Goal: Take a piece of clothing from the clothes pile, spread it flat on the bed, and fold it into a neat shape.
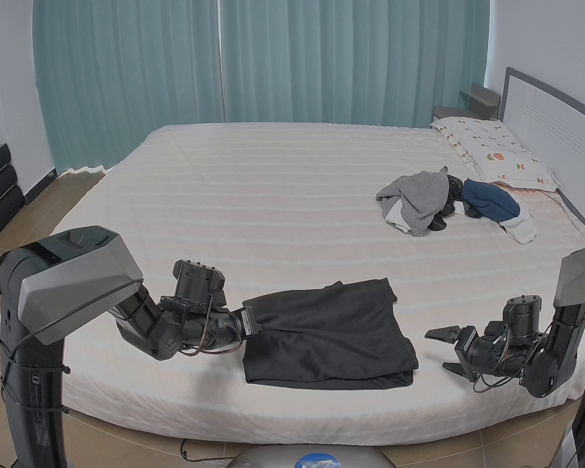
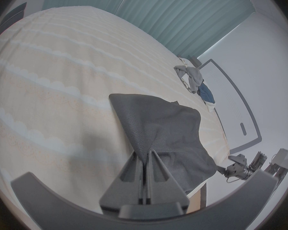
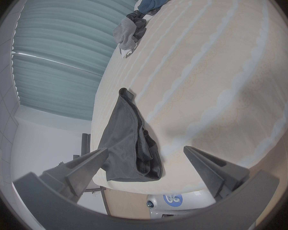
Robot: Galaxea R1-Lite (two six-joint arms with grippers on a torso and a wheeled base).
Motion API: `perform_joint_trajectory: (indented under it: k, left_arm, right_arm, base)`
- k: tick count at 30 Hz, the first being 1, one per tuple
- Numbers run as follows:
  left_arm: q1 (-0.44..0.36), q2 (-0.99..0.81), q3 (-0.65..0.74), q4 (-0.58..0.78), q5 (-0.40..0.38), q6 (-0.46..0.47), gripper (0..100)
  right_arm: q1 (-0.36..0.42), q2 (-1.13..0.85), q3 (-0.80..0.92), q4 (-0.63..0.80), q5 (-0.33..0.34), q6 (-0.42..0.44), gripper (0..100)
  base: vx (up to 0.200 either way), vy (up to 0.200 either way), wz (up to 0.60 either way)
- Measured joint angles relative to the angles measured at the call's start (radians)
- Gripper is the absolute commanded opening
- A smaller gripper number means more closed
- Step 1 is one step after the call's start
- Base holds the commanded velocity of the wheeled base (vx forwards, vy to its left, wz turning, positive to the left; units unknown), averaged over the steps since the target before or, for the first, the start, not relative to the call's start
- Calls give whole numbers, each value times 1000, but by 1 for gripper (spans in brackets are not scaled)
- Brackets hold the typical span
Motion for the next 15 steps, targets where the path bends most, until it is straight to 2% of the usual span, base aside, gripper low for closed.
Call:
perform_joint_trajectory:
  k: [15]
  left_arm:
    - [16,3,-13,6,0,-26,0]
  right_arm:
    - [-9,2,-3,-1,0,1,100]
  base:
    - [0,200,0]
